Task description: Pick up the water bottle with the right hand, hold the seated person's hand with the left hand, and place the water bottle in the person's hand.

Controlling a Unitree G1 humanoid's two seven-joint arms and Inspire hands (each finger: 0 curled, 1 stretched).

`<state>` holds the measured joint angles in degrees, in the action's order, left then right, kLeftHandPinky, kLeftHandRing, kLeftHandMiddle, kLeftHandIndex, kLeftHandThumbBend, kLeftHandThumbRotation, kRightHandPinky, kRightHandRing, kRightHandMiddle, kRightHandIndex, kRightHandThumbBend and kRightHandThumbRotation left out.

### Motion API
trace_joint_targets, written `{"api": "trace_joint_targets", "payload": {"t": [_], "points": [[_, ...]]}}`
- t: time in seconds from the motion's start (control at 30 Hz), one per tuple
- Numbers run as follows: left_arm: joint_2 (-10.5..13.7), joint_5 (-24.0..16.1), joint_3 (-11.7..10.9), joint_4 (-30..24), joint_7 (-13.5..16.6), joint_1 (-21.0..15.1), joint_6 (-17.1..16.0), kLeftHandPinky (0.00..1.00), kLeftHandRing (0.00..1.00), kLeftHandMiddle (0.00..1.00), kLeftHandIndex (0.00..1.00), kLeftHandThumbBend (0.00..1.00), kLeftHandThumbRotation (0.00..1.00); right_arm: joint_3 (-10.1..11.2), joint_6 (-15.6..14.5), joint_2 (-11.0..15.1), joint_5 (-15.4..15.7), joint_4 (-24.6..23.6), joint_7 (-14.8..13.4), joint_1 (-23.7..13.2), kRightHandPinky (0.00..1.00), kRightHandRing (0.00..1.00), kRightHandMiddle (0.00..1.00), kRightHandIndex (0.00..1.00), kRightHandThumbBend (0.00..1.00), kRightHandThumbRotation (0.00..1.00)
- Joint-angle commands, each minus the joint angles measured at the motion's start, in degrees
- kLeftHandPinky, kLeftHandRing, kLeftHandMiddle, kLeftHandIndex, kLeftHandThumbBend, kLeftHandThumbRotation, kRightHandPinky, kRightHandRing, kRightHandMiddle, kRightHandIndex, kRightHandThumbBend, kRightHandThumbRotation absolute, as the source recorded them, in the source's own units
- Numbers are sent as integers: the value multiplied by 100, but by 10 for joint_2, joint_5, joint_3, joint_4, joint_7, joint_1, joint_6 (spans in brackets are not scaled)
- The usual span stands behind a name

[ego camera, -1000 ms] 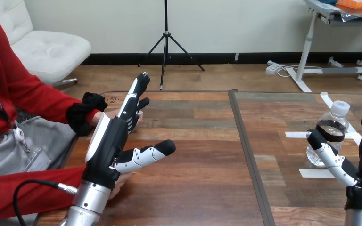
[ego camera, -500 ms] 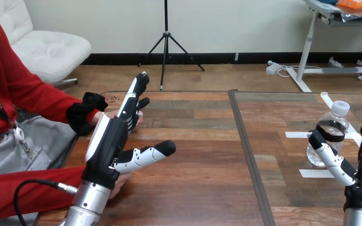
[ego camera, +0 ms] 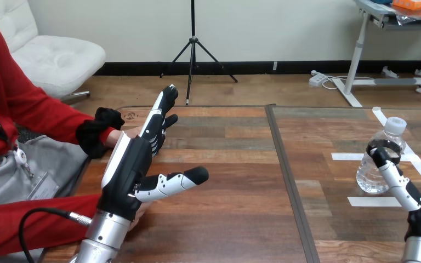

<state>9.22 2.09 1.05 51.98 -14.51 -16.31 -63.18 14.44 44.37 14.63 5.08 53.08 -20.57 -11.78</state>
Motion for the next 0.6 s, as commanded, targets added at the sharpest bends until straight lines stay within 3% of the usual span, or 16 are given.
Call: {"api": "trace_joint_targets", "payload": {"t": [0.0,0.57], "points": [[-1,14,-7,-25,-9,-31,4,94,100,100,100,100,50,0,-7,22,-1,28,4,-59,100,100,100,100,100,58],[0,3,-10,-38,-3,-24,8,92,100,100,100,100,47,-5,-56,35,-7,97,13,-108,100,100,100,100,100,60]]}}
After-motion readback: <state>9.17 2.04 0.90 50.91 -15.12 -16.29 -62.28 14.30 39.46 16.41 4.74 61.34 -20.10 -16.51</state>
